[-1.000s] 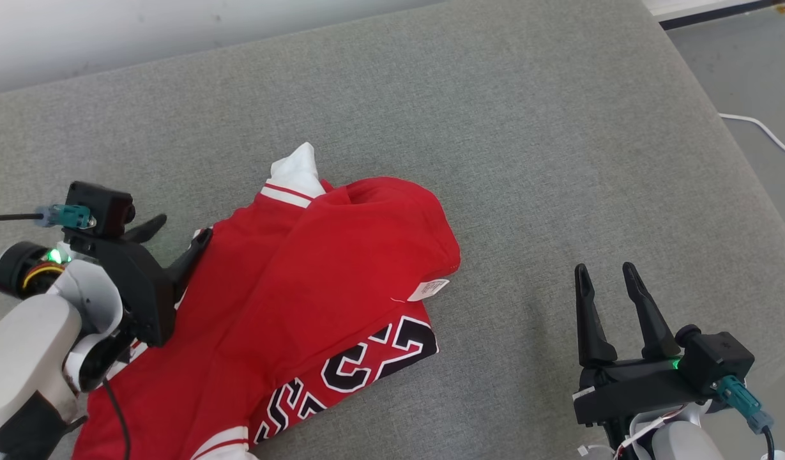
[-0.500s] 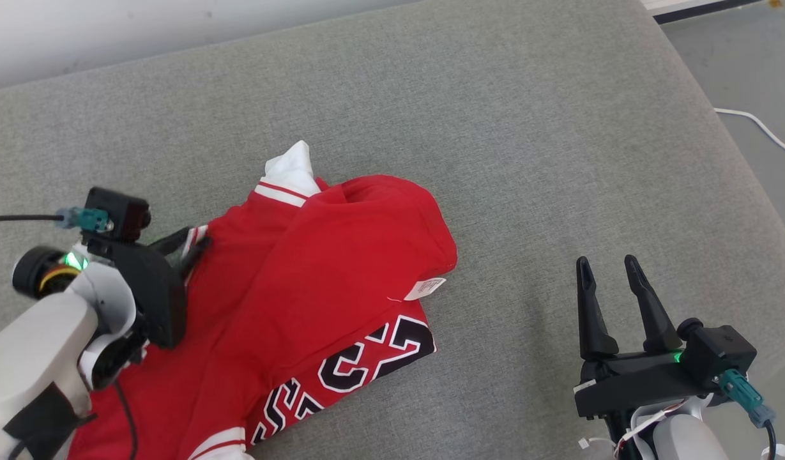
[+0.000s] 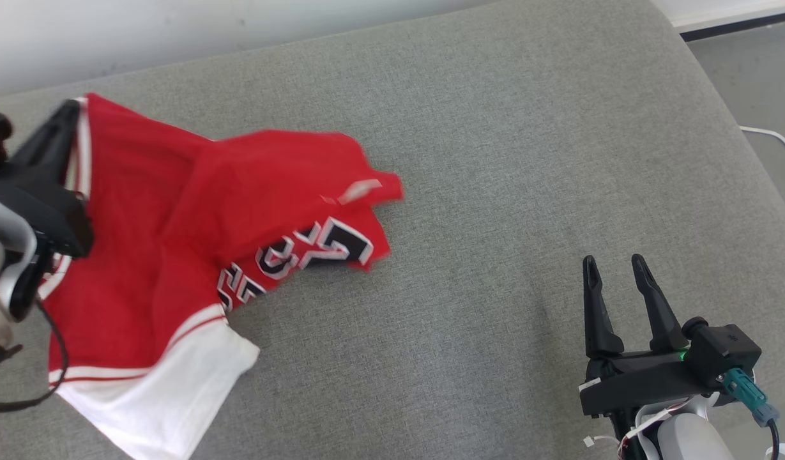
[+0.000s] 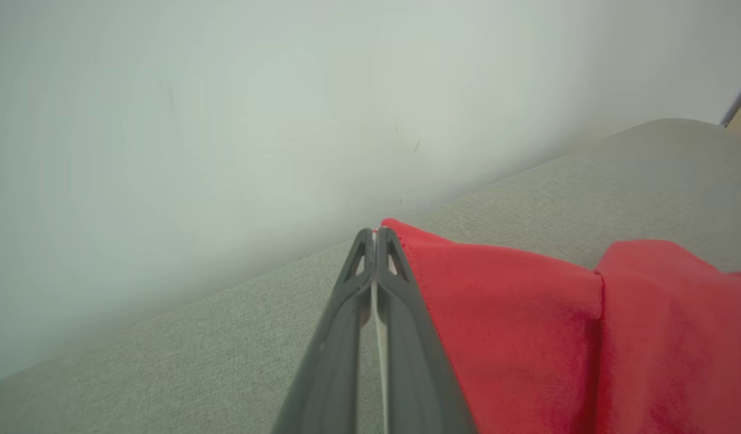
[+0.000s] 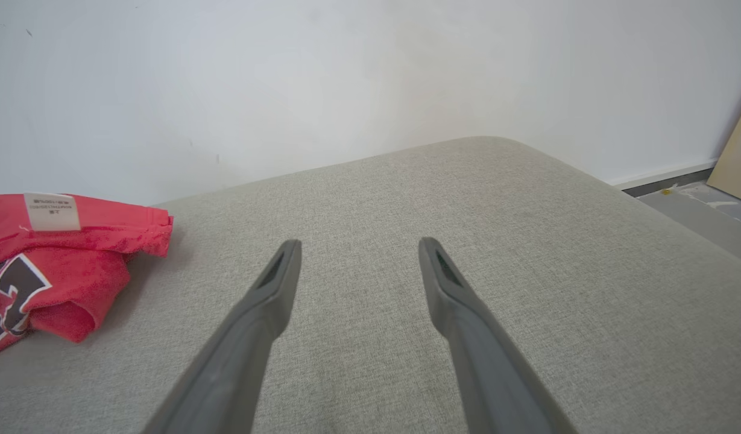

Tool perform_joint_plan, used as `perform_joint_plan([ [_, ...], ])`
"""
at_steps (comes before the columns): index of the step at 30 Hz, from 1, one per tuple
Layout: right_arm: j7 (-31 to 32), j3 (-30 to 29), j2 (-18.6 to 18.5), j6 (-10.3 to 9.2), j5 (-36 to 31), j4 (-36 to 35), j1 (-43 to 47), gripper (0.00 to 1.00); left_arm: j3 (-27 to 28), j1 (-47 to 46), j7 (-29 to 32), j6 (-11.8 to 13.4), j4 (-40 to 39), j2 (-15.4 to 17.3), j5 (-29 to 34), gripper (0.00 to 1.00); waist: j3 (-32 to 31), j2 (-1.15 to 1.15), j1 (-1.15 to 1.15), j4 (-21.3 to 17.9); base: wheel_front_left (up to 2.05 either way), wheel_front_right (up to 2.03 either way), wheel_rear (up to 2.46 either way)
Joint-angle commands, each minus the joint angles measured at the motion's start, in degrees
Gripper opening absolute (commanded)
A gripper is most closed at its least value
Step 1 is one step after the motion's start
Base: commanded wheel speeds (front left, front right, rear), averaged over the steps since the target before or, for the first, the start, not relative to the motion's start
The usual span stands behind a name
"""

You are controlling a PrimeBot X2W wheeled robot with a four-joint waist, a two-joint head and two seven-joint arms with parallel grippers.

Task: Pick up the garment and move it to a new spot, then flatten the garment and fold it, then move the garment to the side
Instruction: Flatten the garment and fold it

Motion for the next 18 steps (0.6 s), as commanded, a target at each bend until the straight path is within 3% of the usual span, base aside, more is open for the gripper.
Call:
perform_joint_plan([
  [1,-0.01,-0.16,0.06,-0.13,-0.25,0.03,-0.53,1.0,0.37,-0.51,-0.61,0.37,0.85,0.05,0.42,0.0,-0.04,-0.01,0.0,0.03,0.0,0.0,0.0],
  [2,-0.01,-0.18,0.06,-0.13,-0.31,0.06,-0.58,1.0,0.16,0.21,-0.75,0.27,1.82,-0.43,0.57,0.05,-0.11,-0.01,0.0,0.05,0.0,0.0,0.0],
  [3,-0.01,-0.18,0.06,-0.13,-0.35,0.12,-0.59,1.0,-0.32,1.05,-0.86,0.16,2.64,-0.93,0.9,0.96,-0.22,-0.01,0.0,0.09,0.0,0.0,0.0],
  [4,-0.01,-0.23,0.06,-0.13,-0.43,0.18,-0.55,1.0,-0.56,1.23,-1.03,0.08,3.25,-1.28,1.24,1.0,-0.32,-0.01,0.0,0.2,0.0,0.0,0.0],
  [11,-0.01,-0.52,0.05,-0.13,-1.17,0.31,-0.35,1.0,0.78,2.03,-1.67,0.66,5.22,-3.5,3.39,1.0,-2.24,-0.01,0.0,2.18,0.0,0.0,0.0],
  [18,-0.01,-0.83,0.02,-0.13,-2.18,0.35,1.27,1.0,15.38,8.93,-1.63,4.9,-7.47,-3.66,8.87,1.0,-6.17,-0.01,0.0,6.07,0.0,0.0,0.0],
])
